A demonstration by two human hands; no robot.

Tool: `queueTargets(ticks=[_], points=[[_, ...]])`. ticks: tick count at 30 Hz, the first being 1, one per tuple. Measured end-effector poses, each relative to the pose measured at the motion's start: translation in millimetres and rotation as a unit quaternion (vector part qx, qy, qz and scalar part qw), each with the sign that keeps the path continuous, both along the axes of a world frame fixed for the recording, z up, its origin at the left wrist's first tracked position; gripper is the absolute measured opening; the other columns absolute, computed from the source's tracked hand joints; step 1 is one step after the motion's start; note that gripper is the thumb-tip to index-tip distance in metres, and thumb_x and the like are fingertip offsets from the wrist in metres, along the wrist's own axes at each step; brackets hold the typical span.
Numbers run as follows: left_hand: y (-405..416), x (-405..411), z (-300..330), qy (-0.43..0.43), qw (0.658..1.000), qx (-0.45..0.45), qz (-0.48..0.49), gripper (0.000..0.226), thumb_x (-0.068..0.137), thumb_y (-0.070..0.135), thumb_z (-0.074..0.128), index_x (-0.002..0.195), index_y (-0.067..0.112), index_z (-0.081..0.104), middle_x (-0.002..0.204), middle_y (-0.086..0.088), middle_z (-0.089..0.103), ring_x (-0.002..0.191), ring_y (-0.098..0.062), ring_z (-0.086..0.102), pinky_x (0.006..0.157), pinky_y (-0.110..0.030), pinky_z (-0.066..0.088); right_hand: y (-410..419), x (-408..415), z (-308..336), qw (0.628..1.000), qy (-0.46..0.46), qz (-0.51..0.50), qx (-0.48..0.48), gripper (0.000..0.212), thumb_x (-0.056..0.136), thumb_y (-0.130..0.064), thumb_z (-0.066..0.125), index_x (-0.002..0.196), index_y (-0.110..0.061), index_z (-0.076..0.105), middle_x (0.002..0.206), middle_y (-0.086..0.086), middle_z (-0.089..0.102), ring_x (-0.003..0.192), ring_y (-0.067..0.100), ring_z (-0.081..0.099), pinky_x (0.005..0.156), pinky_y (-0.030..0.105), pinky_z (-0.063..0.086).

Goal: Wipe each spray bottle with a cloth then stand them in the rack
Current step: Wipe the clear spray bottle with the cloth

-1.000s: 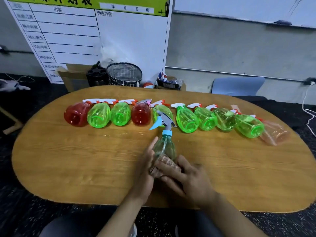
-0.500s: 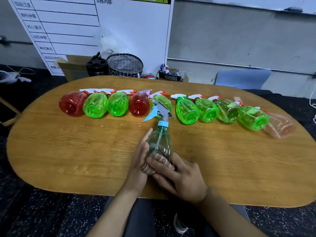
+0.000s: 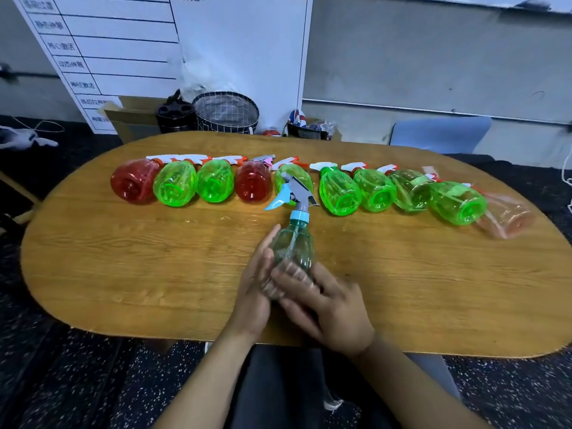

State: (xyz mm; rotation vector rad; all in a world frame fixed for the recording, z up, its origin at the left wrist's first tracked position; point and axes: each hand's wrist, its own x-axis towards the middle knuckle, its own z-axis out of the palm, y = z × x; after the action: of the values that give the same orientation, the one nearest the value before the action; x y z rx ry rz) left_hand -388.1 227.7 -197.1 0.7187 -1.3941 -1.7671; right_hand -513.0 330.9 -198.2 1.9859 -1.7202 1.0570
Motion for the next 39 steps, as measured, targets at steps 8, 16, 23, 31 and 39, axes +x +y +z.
queueTargets(ticks=[8, 16, 23, 31, 39], points=[[-0.4, 2.2, -3.7, -0.011, 1.0, 0.004, -0.001, 0.044, 0.108, 0.047, 0.046, 0.149, 0.039, 0.059, 0.153, 0.002, 0.061, 0.144, -0.023, 0.056, 0.119, -0.056, 0.044, -24.4, -13.9, 19.8, 0.991, -0.121, -0.05, 0.014, 0.036, 0.107, -0.045, 0.053, 0.136, -0.031, 0.07, 0.092, -0.004, 0.056, 0.07, 0.011, 0.058, 0.057, 0.033, 0.054], [-3.8, 8.9, 4.1, -0.033, 0.998, -0.005, -0.047, 0.099, 0.075, 0.075, 0.081, 0.158, 0.033, 0.045, 0.149, -0.001, 0.064, 0.138, -0.028, 0.062, 0.106, -0.053, 0.055, -45.3, -9.6, 27.3, 0.899, -0.437, -0.017, -0.018, 0.033, 0.108, -0.027, 0.052, 0.127, -0.013, 0.074, 0.112, 0.007, 0.075, 0.107, 0.02, 0.07, 0.093, 0.04, 0.056], [-16.3, 5.0, -0.4, 0.023, 0.995, 0.05, -0.086, 0.063, 0.098, 0.045, 0.059, 0.159, 0.043, 0.041, 0.151, 0.004, 0.063, 0.135, -0.03, 0.063, 0.088, -0.054, 0.062, -55.0, -13.8, 25.7, 0.906, -0.421, -0.046, -0.008, 0.034, 0.106, -0.033, 0.055, 0.134, -0.02, 0.07, 0.12, -0.004, 0.071, 0.114, 0.014, 0.067, 0.095, 0.03, 0.053], [-17.2, 5.9, -14.7, -0.001, 0.997, -0.004, -0.075, 0.058, 0.103, 0.065, 0.045, 0.159, 0.054, 0.037, 0.166, 0.009, 0.045, 0.152, -0.023, 0.047, 0.116, -0.071, 0.041, -47.4, -13.5, 17.3, 0.966, -0.228, -0.116, 0.039, 0.037, 0.108, -0.044, 0.051, 0.142, -0.035, 0.064, 0.098, -0.006, 0.063, 0.084, 0.013, 0.066, 0.071, 0.041, 0.057], [-15.3, 4.5, -17.5, 0.019, 0.997, -0.029, -0.063, 0.051, 0.11, 0.035, 0.034, 0.16, 0.028, 0.042, 0.159, 0.006, 0.055, 0.149, -0.016, 0.05, 0.124, -0.044, 0.041, 0.2, -4.9, -8.4, 0.998, 0.055, 0.028, 0.03, 0.044, 0.101, -0.039, 0.069, 0.144, -0.036, 0.06, 0.114, -0.001, 0.063, 0.078, 0.015, 0.068, 0.063, 0.029, 0.059]])
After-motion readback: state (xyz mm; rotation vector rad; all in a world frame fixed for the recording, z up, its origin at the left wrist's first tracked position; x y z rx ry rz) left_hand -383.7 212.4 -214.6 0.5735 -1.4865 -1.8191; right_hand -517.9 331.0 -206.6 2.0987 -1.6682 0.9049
